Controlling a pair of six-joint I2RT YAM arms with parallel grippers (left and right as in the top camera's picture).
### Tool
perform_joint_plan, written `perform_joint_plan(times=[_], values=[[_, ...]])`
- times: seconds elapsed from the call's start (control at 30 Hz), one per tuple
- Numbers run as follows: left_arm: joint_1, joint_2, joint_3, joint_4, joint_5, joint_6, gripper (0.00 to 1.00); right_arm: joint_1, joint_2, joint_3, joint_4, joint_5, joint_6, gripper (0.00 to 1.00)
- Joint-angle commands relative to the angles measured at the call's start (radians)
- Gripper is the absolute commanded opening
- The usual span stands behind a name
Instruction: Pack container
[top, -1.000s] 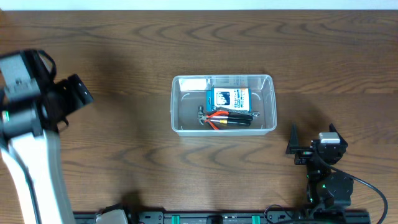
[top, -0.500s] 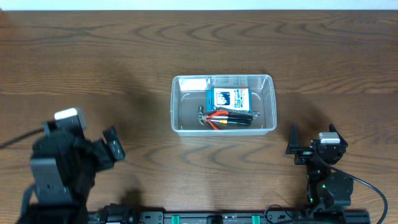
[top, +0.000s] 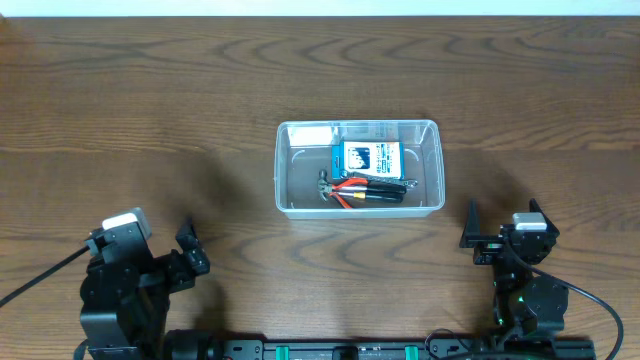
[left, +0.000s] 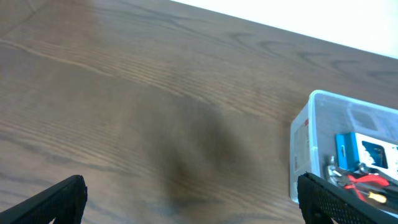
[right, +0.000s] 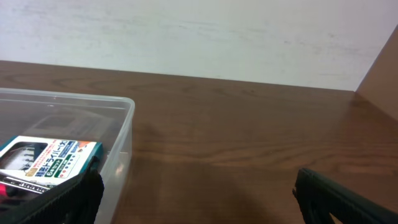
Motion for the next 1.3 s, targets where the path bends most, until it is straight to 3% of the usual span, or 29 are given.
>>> perform_joint_plan(times=[0.0, 0.23, 0.47, 0.67, 1.0, 1.27], values=[[-0.005, -0.027, -0.030, 0.005, -0.029, 0.000, 0.98, -0.009, -0.007, -0.006, 0.003, -0.007, -0.013, 0.99], [-0.005, -0.131, -0.129, 0.244, -0.001, 0.003, 0.98, -0.009, -0.007, -0.006, 0.003, -0.007, -0.013, 0.99], [-0.005, -0.261, -0.342, 0.603, 0.140, 0.131, 0.98, -0.009, -0.007, -0.006, 0.003, -0.007, -0.013, 0.99], [-0.005, -0.341, -0.474, 0.709, 0.149, 0.134, 0.98, -0.009, -0.007, -0.006, 0.003, -0.007, -0.013, 0.99], [-0.005, -0.370, -0.680, 1.048, 0.148, 0.141, 0.98, -0.009, -0.007, -0.006, 0.003, -0.007, -0.013, 0.99], [-0.005, -0.370, -0.750, 1.073, 0.138, 0.141, 0.98, -0.009, -0.007, -0.006, 0.003, -0.007, -0.013, 0.99]])
